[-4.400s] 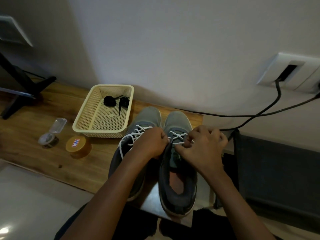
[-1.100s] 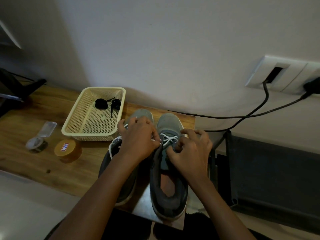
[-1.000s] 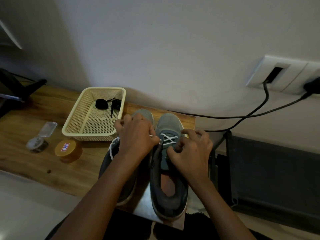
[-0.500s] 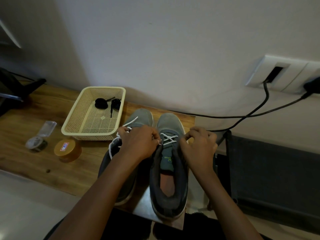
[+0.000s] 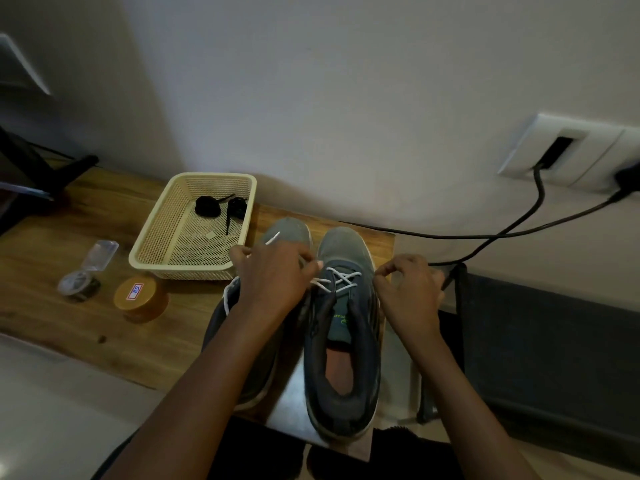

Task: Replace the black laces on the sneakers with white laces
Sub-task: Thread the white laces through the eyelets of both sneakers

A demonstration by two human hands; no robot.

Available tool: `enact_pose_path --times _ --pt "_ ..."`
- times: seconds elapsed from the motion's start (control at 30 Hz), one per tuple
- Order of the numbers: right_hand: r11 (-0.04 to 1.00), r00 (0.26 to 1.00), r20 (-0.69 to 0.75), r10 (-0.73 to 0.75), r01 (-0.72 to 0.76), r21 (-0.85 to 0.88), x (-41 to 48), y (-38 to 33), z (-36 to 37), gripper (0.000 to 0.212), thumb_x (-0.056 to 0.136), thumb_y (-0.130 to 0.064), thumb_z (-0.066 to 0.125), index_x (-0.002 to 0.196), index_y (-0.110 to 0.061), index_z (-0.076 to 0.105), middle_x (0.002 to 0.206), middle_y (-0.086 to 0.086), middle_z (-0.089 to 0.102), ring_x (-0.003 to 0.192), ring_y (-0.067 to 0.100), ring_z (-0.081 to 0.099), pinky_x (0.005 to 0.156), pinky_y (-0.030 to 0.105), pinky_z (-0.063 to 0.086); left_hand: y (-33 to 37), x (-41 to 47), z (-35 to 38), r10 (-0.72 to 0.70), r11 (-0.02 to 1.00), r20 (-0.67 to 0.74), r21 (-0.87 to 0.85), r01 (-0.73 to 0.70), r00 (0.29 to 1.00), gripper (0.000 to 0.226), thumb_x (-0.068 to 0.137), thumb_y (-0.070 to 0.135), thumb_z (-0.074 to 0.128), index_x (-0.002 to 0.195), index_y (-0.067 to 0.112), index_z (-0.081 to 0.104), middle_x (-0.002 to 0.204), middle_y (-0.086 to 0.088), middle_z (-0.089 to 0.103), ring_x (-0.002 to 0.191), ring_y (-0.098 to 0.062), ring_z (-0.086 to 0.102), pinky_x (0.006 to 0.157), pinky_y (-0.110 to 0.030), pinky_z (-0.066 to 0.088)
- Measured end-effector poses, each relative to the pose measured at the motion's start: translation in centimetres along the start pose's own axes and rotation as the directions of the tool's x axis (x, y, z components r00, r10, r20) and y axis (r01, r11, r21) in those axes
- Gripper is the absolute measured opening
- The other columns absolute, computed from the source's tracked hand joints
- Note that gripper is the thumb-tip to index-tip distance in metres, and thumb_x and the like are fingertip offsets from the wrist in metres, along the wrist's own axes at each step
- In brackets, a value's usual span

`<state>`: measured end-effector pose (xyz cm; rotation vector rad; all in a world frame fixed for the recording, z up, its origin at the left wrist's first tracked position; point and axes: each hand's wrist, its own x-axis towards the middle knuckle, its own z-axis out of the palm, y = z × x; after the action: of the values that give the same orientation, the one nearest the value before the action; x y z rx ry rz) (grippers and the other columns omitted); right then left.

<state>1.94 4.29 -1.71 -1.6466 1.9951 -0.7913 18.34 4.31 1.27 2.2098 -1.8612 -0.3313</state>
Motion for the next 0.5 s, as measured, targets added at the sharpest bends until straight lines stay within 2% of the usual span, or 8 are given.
enact_pose_path --times 0.1,0.2,0.23,0.3,0.33,0.4,0.43,0.5 --pt "0.998 0.999 -0.01 -0.046 0.047 0.041 0.1 -0.2 -0.1 0.009 0.085 -0.016 0.058 0.079 -0.021 0.057 0.114 0.0 0.056 0.113 0.027 0.04 0.083 0.029 0.023 0.0 0.0 -0.4 -0.018 0.978 0.115 0.208 -0.006 0.993 0.029 0.086 0.058 0.054 0.098 0.036 0.07 0.128 0.004 0.05 0.124 -0.025 0.033 0.102 -0.047 0.017" --pt "0.984 0.988 -0.001 -0.157 0.156 0.084 0.3 -0.3 0.3 0.015 0.083 -0.014 0.061 0.074 -0.023 0.054 0.106 0.001 0.06 0.107 0.03 0.047 0.07 0.024 0.014 0.2 0.1 -0.6 -0.015 0.977 0.21 0.21 -0.03 0.978 0.03 0.087 0.057 0.053 0.096 0.033 0.068 0.137 0.004 0.04 0.133 -0.027 0.023 0.11 -0.056 0.0" --pt "0.978 0.983 0.014 -0.183 0.18 0.109 0.4 -0.5 0.4 0.016 0.083 -0.014 0.062 0.073 -0.024 0.054 0.105 0.0 0.061 0.106 0.03 0.049 0.07 0.025 0.014 0.1 0.4 -0.6 -0.008 0.99 0.202 0.137 -0.021 0.979 0.03 0.089 0.055 0.051 0.093 0.031 0.068 0.136 0.004 0.042 0.134 -0.026 0.023 0.11 -0.057 -0.003" --pt "0.952 0.968 0.026 -0.25 0.241 0.188 0.5 -1.0 0.3 0.016 0.083 -0.016 0.063 0.073 -0.026 0.056 0.096 -0.002 0.063 0.097 0.026 0.054 0.076 0.027 0.023 0.2 0.7 -0.9 0.019 0.993 0.13 -0.121 -0.003 0.991 0.032 0.094 0.05 0.043 0.08 0.03 0.063 0.126 0.006 0.05 0.132 -0.026 0.029 0.111 -0.056 -0.003" --pt "0.929 0.958 0.027 -0.286 0.271 0.252 0.6 -1.5 0.0 0.015 0.082 -0.014 0.063 0.073 -0.026 0.059 0.088 -0.004 0.063 0.089 0.019 0.057 0.078 0.029 0.031 0.4 0.9 -1.0 0.038 0.963 0.075 -0.269 -0.016 0.996 0.035 0.095 0.05 0.039 0.073 0.031 0.059 0.118 0.007 0.055 0.129 -0.024 0.034 0.112 -0.056 0.0" --pt "0.883 0.944 0.067 -0.323 0.275 0.38 0.5 -3.0 -0.8 0.017 0.084 -0.008 0.064 0.078 -0.024 0.064 0.075 -0.009 0.062 0.071 0.004 0.056 0.072 0.026 0.043 1.0 0.9 -1.2 0.062 0.885 -0.022 -0.462 -0.065 0.998 0.038 0.094 0.051 0.037 0.067 0.03 0.054 0.106 0.013 0.056 0.122 -0.016 0.04 0.113 -0.055 0.002" --pt "0.861 0.936 0.103 -0.338 0.263 0.435 0.5 -3.7 -1.2 0.017 0.084 -0.006 0.064 0.08 -0.023 0.066 0.071 -0.009 0.062 0.064 0.002 0.054 0.068 0.022 0.044 1.4 0.8 -1.3 0.073 0.843 -0.055 -0.53 -0.091 0.996 0.039 0.092 0.054 0.038 0.065 0.03 0.054 0.101 0.015 0.056 0.12 -0.015 0.043 0.113 -0.055 0.004" --pt "0.818 0.916 0.148 -0.372 0.249 0.519 0.3 -5.3 -1.8 0.015 0.085 -0.006 0.065 0.08 -0.02 0.067 0.064 0.0 0.06 0.059 0.006 0.051 0.061 0.024 0.042 1.7 0.6 -1.7 0.126 0.731 -0.102 -0.663 -0.162 0.987 0.038 0.083 0.062 0.036 0.063 0.038 0.058 0.09 0.017 0.058 0.113 -0.016 0.052 0.11 -0.057 0.019"
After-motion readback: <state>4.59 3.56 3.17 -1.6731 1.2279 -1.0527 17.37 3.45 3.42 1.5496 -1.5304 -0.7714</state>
